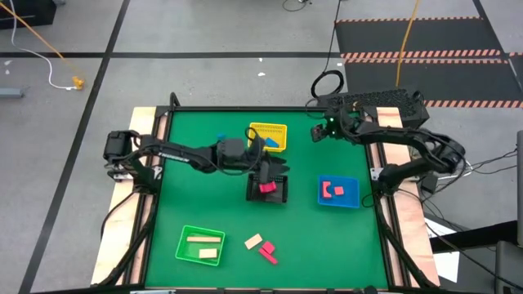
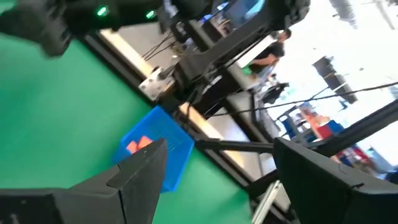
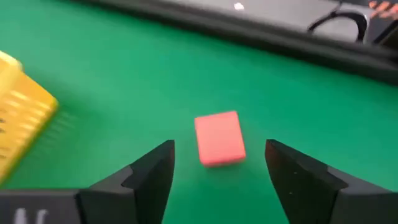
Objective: Sort & place blocks by color
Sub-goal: Put the orange block into the blue bin
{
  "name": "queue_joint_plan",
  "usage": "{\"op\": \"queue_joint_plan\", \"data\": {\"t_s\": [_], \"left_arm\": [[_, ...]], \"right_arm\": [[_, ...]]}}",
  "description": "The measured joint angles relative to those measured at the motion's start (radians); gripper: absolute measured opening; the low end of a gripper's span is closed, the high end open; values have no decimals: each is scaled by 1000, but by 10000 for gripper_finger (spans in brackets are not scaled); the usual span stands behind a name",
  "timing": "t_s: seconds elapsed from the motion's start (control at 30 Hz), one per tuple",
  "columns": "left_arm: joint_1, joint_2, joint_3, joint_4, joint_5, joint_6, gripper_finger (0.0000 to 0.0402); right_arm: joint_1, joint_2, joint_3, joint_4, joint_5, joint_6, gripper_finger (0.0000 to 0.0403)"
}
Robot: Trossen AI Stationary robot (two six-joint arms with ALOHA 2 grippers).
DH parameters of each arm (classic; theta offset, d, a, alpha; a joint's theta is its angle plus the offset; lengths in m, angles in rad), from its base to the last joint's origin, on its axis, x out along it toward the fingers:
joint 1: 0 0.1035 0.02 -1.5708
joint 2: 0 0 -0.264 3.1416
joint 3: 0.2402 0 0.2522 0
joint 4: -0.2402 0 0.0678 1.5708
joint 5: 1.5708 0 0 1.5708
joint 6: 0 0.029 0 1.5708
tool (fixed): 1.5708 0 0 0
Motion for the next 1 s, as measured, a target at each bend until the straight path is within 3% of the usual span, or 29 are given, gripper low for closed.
{"op": "queue_joint_plan", "data": {"t_s": [0.23, 0.5, 0.67, 0.83, 1.0], "left_arm": [[16, -50, 0, 14, 31, 3, 287], [15, -91, 0, -2, 32, 10, 286], [15, -109, 0, 2, 31, 25, 287], [15, -113, 0, 2, 31, 29, 287], [15, -113, 0, -36, 30, 12, 287]], "right_arm": [[-3, 115, 0, 74, 1, -9, 273], [-9, 208, 0, 192, -2, -34, 262], [-10, 223, 0, 188, -24, 4, 219], [-10, 222, 0, 186, -29, 32, 123], [-10, 211, 1, 176, -118, 78, 113]]}}
